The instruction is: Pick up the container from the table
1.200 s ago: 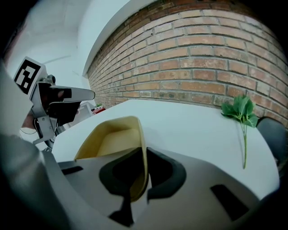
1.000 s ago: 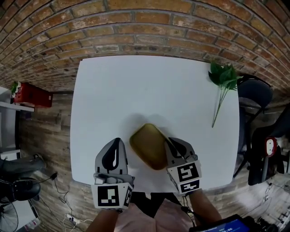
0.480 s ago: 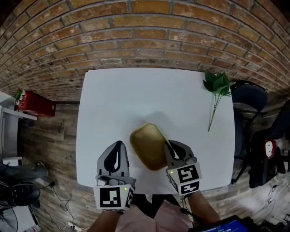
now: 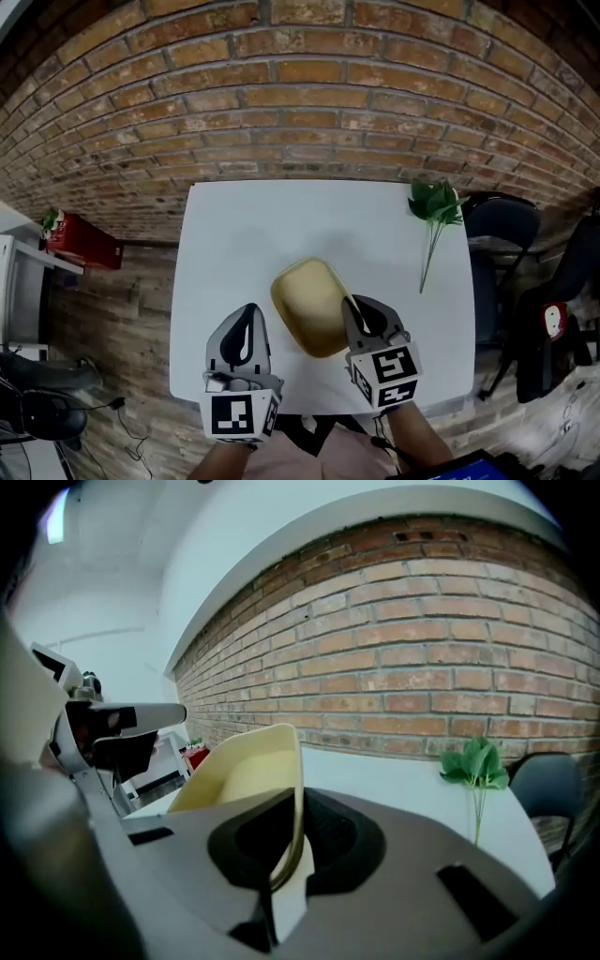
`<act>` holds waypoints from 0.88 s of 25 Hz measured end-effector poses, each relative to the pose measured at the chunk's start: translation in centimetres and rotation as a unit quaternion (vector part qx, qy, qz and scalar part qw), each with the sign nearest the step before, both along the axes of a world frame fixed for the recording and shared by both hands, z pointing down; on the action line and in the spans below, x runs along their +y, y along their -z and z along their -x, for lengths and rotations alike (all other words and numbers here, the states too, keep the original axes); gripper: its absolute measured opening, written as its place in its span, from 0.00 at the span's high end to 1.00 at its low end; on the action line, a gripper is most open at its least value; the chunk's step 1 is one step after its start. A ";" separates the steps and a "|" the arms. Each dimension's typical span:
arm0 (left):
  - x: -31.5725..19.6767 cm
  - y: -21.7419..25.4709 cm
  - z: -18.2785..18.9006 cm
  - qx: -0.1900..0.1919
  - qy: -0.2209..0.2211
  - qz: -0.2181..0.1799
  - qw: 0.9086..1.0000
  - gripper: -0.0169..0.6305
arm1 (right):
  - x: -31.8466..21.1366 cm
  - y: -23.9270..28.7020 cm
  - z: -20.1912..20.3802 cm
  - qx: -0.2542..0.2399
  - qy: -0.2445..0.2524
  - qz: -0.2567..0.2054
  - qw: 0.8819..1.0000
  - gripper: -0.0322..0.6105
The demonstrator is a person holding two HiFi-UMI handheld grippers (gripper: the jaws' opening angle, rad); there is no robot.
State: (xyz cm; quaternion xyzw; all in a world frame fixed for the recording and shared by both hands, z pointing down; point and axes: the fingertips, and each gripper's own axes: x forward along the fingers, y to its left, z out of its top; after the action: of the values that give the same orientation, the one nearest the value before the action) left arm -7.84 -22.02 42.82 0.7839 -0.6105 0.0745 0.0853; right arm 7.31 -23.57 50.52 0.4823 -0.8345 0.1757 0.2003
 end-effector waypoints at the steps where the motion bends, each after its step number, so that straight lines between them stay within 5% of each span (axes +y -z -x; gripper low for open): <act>1: 0.0 0.4 0.0 0.000 0.000 -0.004 1.000 0.96 | -0.2 0.6 -0.1 -0.001 -0.002 -0.008 1.000 0.92; 22: -2.1 10.3 1.7 -0.002 0.012 -0.111 0.994 0.96 | -3.1 14.3 0.0 -0.036 -0.026 -0.153 0.987 0.92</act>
State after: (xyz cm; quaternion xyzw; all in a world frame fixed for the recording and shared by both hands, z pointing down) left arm -9.51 -24.14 32.55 0.7809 -0.6247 0.0069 -0.0031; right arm 7.33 -26.66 36.19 0.5226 -0.8452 0.0680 0.0891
